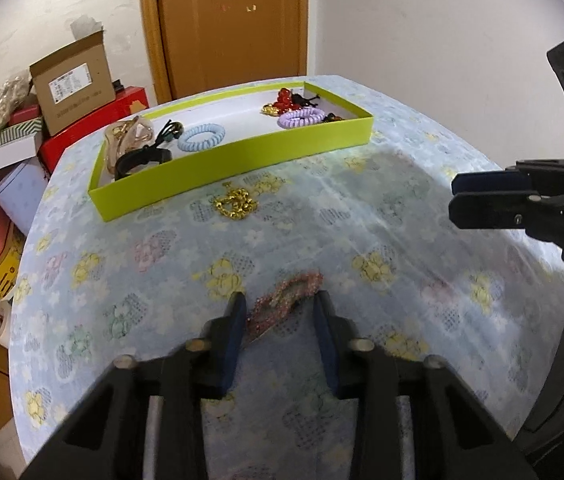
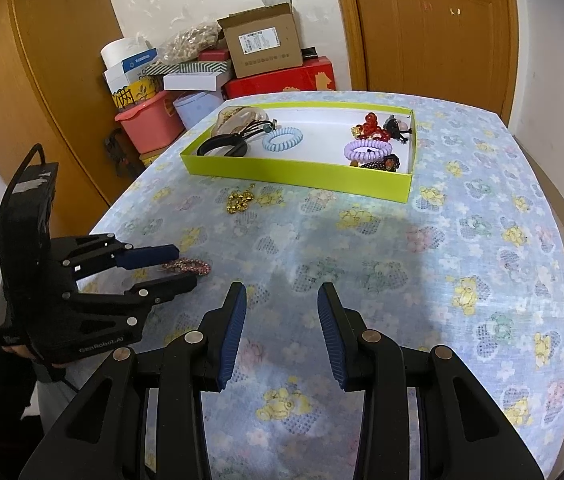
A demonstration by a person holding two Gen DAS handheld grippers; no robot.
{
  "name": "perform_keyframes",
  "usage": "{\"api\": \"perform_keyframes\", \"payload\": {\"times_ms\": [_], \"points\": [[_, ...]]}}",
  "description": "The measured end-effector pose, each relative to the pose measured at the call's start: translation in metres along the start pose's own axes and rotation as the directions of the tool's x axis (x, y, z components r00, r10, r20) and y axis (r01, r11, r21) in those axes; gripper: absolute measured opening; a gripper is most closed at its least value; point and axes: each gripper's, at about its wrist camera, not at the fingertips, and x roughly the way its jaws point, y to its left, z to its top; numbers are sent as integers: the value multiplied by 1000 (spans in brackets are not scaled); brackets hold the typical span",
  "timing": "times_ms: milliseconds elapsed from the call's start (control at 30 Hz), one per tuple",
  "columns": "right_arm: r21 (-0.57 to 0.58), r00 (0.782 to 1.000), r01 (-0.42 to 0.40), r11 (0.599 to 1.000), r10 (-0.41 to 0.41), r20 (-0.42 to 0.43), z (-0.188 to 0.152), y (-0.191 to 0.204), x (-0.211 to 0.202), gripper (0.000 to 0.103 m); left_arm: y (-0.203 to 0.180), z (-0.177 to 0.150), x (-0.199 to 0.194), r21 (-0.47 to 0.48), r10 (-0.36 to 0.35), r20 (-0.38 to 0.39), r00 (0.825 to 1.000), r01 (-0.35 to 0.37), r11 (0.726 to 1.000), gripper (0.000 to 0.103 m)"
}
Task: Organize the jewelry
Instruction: 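Lower the left gripper onto the pink sparkly hair clip and close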
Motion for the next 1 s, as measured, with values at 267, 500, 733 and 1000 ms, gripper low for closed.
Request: {"api": "perform_keyframes", "payload": {"times_ms": [267,500,733,1000], "points": [[15,1000,-2,1000,2,-12,3,-3,9,38,7,-2,-5,-101,10,27,1000,-7,995,12],[-16,1000,-9,1000,9,-7,19,5,24,38,22,-7,-16,-202,38,44,998,-28,979,12],[-60,999,-28,998,26,-29,41,18,59,38,44,-10,-28,-294,86,47,995,-68,953,12],[-132,998,-26,991,17,-68,64,35,103,38,70,-18,-38,-363,99,68,993,-68,929,12]]}}
